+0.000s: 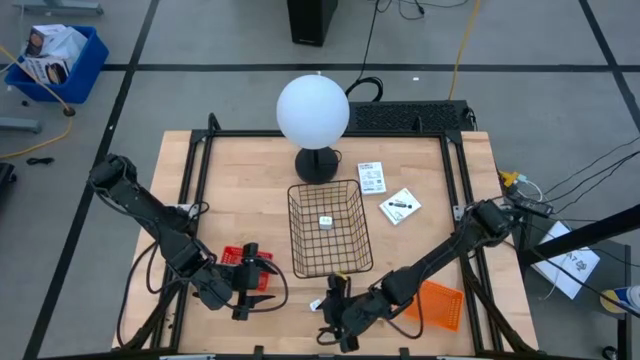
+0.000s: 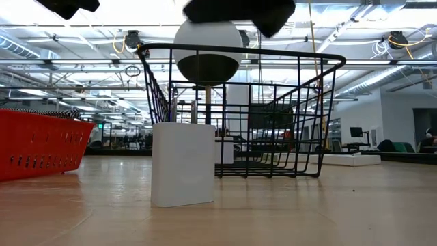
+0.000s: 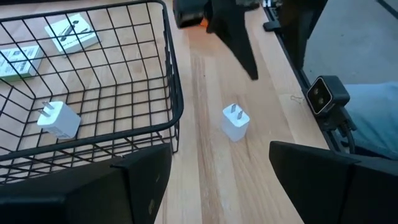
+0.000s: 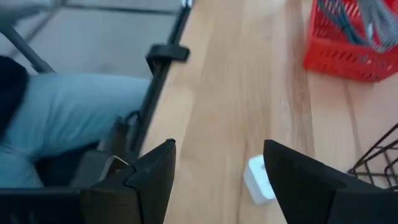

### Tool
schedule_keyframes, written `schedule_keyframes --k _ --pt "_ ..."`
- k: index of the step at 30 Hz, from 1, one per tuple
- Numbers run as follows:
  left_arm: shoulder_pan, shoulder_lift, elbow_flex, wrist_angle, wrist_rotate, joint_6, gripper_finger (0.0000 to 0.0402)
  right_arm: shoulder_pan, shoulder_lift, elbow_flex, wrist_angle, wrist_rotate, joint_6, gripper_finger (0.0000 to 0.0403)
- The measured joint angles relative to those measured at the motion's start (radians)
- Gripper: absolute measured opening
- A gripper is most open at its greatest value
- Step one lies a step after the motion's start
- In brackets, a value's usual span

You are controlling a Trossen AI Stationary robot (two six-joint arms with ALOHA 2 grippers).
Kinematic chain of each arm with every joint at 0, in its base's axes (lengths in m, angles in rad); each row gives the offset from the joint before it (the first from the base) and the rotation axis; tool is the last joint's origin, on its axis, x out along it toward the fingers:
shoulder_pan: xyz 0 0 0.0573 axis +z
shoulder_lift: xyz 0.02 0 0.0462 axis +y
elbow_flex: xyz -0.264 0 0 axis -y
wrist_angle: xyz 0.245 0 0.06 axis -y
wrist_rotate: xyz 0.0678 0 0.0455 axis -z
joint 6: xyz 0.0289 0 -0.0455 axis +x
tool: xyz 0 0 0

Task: Pick and place items into bin
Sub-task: Put the charger adapter into the wire basket

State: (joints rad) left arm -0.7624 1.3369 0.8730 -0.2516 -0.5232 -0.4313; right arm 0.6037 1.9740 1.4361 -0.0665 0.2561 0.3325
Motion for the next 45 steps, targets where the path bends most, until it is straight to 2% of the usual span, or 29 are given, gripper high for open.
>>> schedule_keyframes --k 11,15,26,34,37,42,45 --pt "0.000 0.000 0.000 0.001 0.000 -0.003 0.0274 -0.037 0.016 0.016 -0.032 -0.025 -0.072 0.0235" --pt "0.000 0.000 0.000 0.001 0.000 -0.004 0.0274 -0.057 0.022 0.015 -0.032 -0.070 -0.089 0.0235" --pt "0.000 0.000 0.000 -0.006 0.000 -0.008 0.0274 -0.061 0.068 0.018 -0.009 -0.048 -0.135 0.0235" --pt "0.000 0.000 0.000 -0.006 0.000 -0.019 0.0274 -0.004 0.075 0.014 -0.023 0.056 -0.152 0.0235" --pt "0.000 0.000 0.000 -0.005 0.000 -0.019 0.0274 0.010 0.063 0.015 -0.057 0.055 -0.144 0.0235" --pt "0.000 0.000 0.000 -0.004 0.000 -0.026 0.0274 -0.014 0.025 0.021 -0.110 0.147 -0.151 0.0235" --pt "0.000 0.000 0.000 -0.006 0.001 -0.026 0.0273 -0.030 0.025 0.023 -0.116 0.155 -0.158 0.0235"
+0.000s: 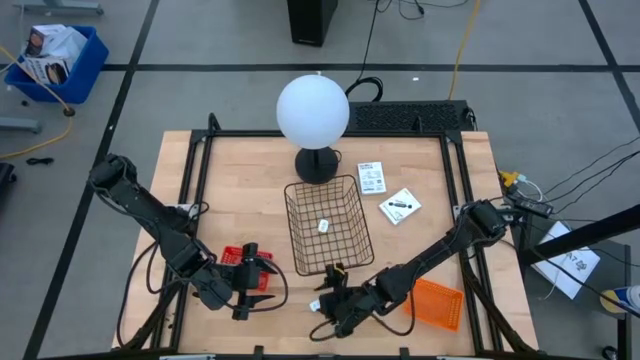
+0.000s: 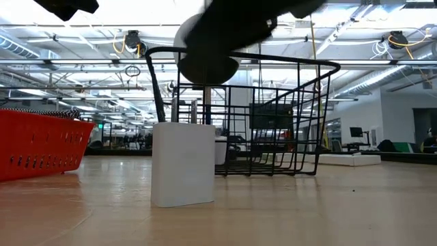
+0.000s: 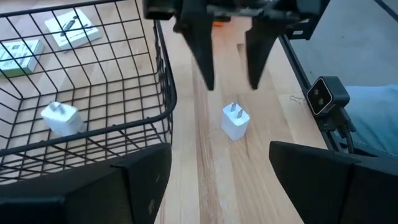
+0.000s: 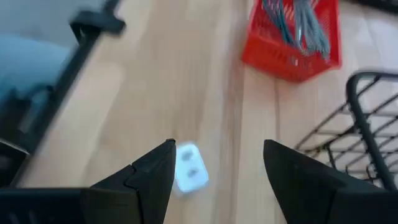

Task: Pick and place items into bin
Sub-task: Put the charger adapter into the wire basket

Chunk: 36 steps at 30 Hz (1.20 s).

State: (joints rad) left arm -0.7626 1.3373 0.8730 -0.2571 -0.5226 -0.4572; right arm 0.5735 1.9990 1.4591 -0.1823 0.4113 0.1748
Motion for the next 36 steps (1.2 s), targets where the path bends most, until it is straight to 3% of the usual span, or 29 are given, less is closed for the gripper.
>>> schedule_keyframes --k 9,17,36 --pt "0.000 0.000 0.000 -0.001 0.000 0.003 0.0274 0.019 0.007 -0.001 -0.004 0.013 -0.099 0.0235" --pt "0.000 0.000 0.000 0.001 0.000 0.003 0.0274 0.024 0.101 -0.001 0.036 -0.016 -0.084 0.0235" --pt "0.000 0.000 0.000 0.004 0.000 0.003 0.0274 0.013 0.142 0.001 0.125 -0.021 -0.051 0.0235"
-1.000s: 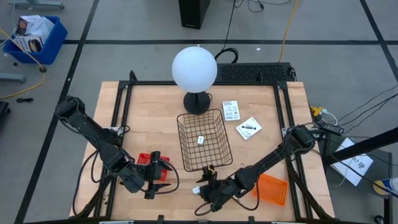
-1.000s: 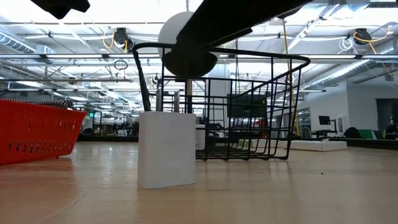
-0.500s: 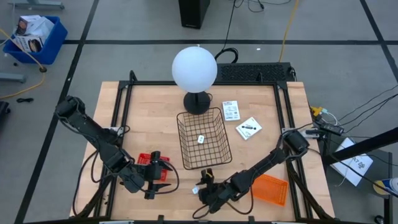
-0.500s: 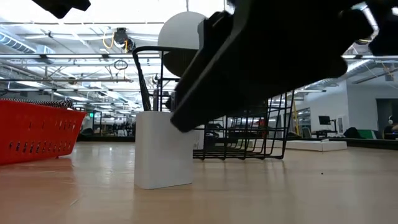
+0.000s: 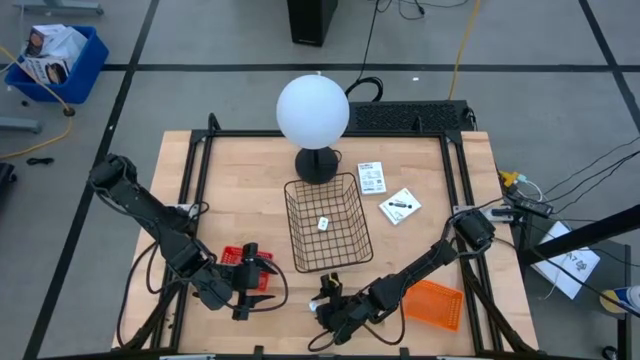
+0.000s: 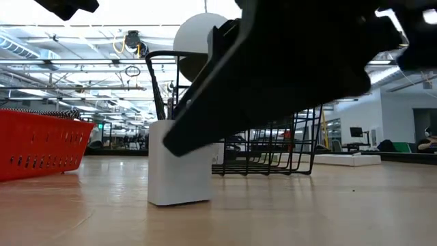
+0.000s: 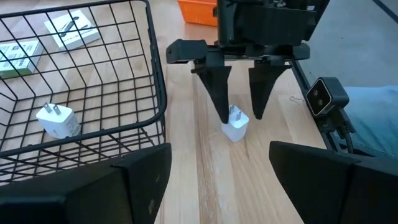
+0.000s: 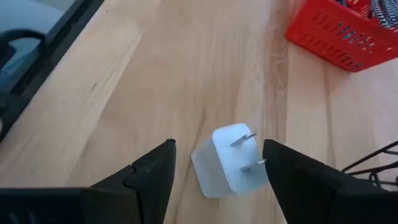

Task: Pick and place items into bin
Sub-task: Put the charger adapter into the wire basket

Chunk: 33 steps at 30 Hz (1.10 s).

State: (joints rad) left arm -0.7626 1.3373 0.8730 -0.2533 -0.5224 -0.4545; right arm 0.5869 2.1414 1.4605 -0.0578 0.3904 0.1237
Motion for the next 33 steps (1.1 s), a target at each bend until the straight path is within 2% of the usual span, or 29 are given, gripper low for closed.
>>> schedule_keyframes --k 5,15,27,31,33 --pt "0.000 0.000 0.000 0.000 0.000 0.001 0.0274 -0.002 0.007 -0.001 -0.014 -0.002 0.021 0.0210" --pt "0.000 0.000 0.000 0.000 0.000 0.001 0.0274 -0.001 0.005 -0.001 -0.022 -0.030 0.044 0.0092" --pt "0.000 0.000 0.000 0.000 0.000 0.001 0.0274 0.018 0.004 0.075 -0.022 -0.001 0.033 0.0100" --pt "0.000 0.000 0.000 -0.003 0.000 0.000 0.0274 0.027 -0.038 0.089 -0.024 0.006 0.005 0.0095" --pt "0.000 0.000 0.000 -0.005 0.000 -0.002 0.0274 0.032 -0.075 0.089 -0.032 0.046 -0.006 0.0095"
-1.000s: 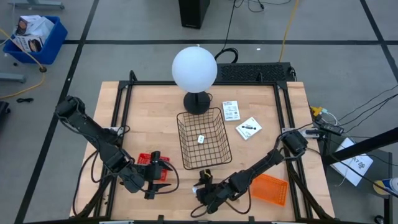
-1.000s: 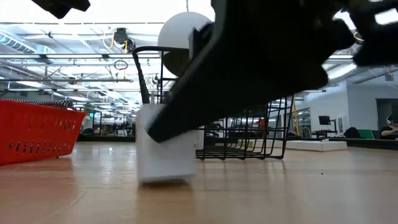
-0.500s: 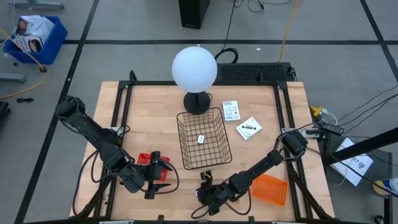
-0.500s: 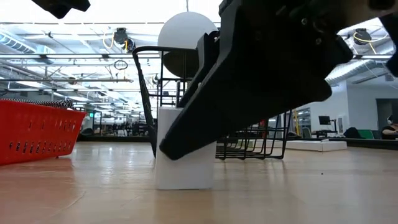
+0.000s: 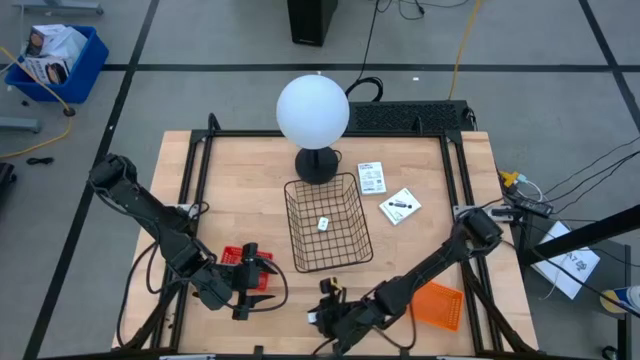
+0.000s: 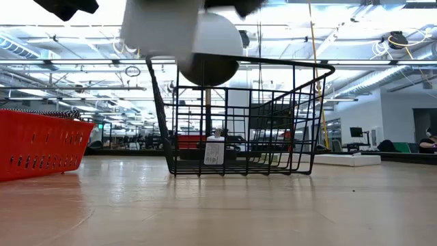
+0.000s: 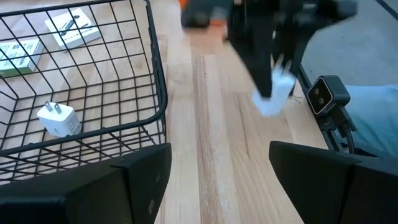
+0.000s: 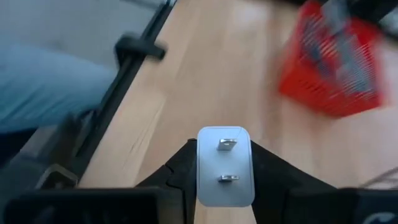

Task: Pick and place items into bin
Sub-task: Put the charger adapter into the wire basket

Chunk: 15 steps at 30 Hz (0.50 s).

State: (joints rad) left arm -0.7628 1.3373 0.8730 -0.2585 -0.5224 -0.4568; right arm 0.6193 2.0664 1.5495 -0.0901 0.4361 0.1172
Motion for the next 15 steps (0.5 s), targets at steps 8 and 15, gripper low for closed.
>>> schedule_keyframes --k 8,15 --pt "0.000 0.000 0.000 0.001 0.000 -0.002 0.0274 0.006 -0.190 0.001 -0.092 0.230 -0.109 0.0096" --pt "0.000 0.000 0.000 0.001 0.000 -0.001 0.0274 -0.077 -0.312 0.002 -0.189 0.267 -0.145 0.0097"
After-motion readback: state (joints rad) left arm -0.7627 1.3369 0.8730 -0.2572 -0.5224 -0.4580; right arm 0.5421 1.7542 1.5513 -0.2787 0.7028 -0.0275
